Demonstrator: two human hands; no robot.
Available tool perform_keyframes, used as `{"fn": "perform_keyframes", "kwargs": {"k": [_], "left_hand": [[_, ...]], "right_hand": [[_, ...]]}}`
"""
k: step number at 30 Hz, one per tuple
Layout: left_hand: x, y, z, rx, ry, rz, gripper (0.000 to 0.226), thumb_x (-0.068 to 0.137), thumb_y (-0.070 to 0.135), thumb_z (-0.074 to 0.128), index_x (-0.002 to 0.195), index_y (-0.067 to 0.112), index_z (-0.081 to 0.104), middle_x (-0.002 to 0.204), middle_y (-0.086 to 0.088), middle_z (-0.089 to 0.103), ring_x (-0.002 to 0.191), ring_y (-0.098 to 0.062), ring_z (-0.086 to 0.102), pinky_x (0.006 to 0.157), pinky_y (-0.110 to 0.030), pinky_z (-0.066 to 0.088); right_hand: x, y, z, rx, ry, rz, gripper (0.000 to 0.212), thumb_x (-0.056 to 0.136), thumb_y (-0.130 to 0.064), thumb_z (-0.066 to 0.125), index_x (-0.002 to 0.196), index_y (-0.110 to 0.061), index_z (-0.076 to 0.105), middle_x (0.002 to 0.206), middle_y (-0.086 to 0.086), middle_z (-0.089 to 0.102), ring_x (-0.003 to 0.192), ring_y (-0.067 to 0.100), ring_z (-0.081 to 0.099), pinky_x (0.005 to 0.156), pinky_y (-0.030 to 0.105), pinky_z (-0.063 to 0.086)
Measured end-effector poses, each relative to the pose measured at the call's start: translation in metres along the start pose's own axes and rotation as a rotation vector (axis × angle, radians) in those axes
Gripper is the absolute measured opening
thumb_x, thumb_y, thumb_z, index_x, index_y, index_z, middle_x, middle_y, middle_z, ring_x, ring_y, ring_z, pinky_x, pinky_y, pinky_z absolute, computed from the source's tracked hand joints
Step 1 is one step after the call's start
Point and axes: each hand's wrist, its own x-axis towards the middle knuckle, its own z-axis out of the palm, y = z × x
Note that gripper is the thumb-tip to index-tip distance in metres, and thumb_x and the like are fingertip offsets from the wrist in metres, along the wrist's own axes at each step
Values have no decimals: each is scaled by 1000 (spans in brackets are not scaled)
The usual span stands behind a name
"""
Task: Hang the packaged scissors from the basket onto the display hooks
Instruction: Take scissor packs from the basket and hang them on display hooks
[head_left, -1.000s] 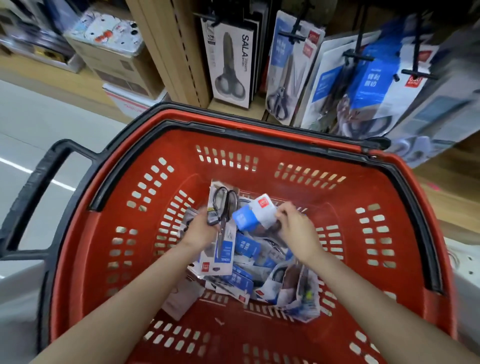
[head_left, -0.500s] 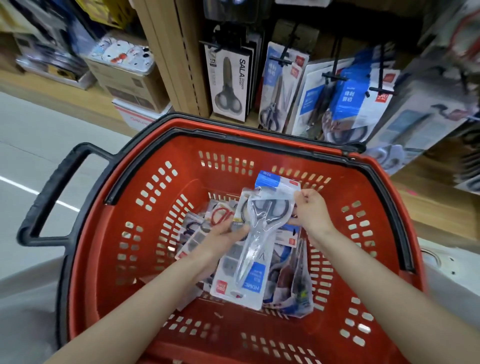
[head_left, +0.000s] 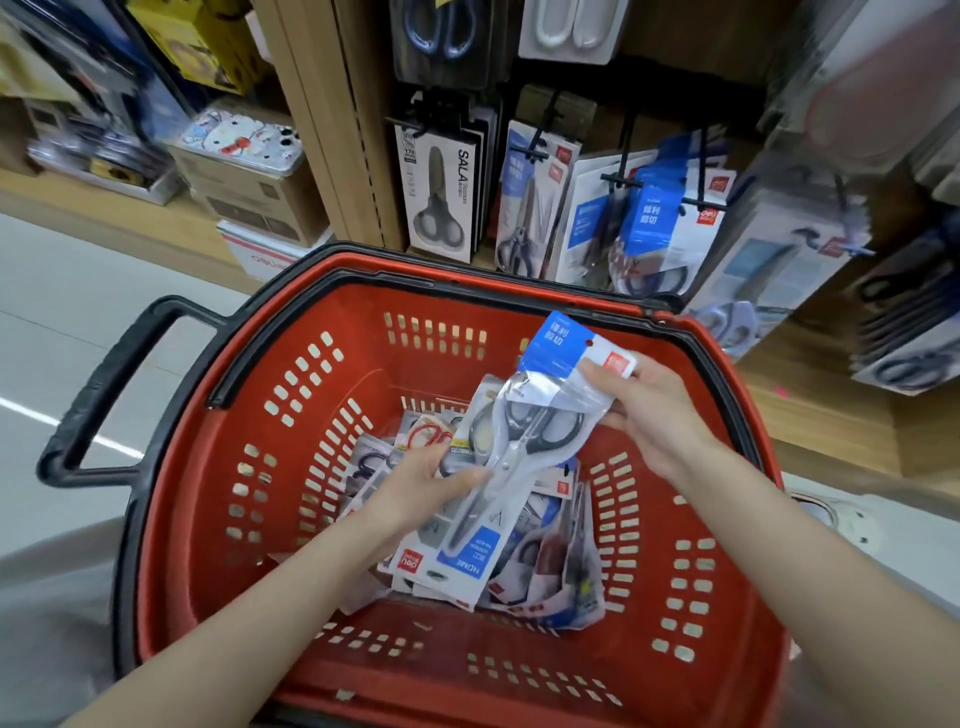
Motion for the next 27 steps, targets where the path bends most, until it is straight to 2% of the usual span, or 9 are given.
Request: {"fn": "perform_keyframes", "kwargs": {"k": [2, 5, 7, 10, 13, 16, 19, 23, 27], "left_hand": [[0, 3, -2, -34, 76, 13, 40, 89, 35, 64, 123, 14, 59, 120, -7, 66, 116, -24, 58, 102, -44, 44], [-2, 13, -6, -96, 196, 22, 24, 93, 27, 59, 111, 11, 62, 109, -12, 69, 105, -31, 62, 100, -51, 44], [-3, 26, -4, -132, 231, 40, 25, 92, 29, 59, 114, 17, 62, 109, -3, 69, 107, -24, 62, 97, -45, 46], [-8, 53, 3, -129, 231, 143, 22, 96, 23, 54, 117, 22, 60, 111, 7, 67, 104, -8, 60, 82, -21, 44], [-10, 78, 12, -47, 199, 258, 17, 96, 22, 53, 110, 24, 62, 107, 7, 70, 101, -9, 64, 87, -27, 47], [-5, 97, 22, 42, 159, 353, 17, 95, 21, 55, 109, 24, 64, 103, 13, 71, 97, -1, 64, 87, -22, 47], [2, 113, 34, 70, 144, 400, 15, 94, 16, 55, 104, 24, 65, 92, 18, 70, 86, 9, 62, 74, -7, 43], [16, 124, 47, 83, 158, 431, 17, 94, 14, 55, 103, 24, 66, 96, 12, 72, 92, -1, 65, 81, -21, 46], [25, 129, 57, 119, 154, 440, 19, 94, 14, 55, 107, 24, 64, 98, 14, 71, 91, 5, 63, 74, -9, 43]], "right_hand": [[-3, -13, -9, 13, 36, -91, 15, 89, -12, 63, 103, -14, 63, 90, 0, 73, 77, 12, 69, 67, 25, 58], [-10, -33, -24, -24, 90, -222, 8, 88, -10, 63, 94, -15, 62, 85, 3, 71, 74, 13, 67, 70, 29, 56], [-21, -44, -29, -117, 64, -305, 9, 88, -9, 64, 93, -16, 61, 92, 7, 71, 80, 17, 68, 75, 32, 55], [-39, -53, -32, -256, 6, -407, 9, 89, -10, 62, 88, -20, 62, 85, 1, 71, 74, 10, 67, 69, 25, 54], [-52, -66, -39, -262, 12, -463, 5, 90, -15, 61, 88, -18, 64, 82, 3, 71, 76, 14, 66, 72, 31, 52], [-59, -94, -61, -266, 123, -542, 6, 91, -19, 62, 85, -19, 63, 77, -3, 71, 72, 7, 65, 68, 25, 52], [-60, -123, -87, -348, 274, -713, 5, 85, -29, 62, 82, -25, 63, 86, 3, 69, 80, 12, 63, 76, 32, 48], [-61, -158, -115, -442, 485, -925, 19, 91, -26, 56, 74, -30, 48, 72, -14, 52, 68, -5, 49, 70, 23, 41], [-39, -168, -132, -620, 541, -998, 13, 92, -26, 56, 81, -21, 54, 77, 0, 58, 76, 8, 51, 72, 32, 40]]}}
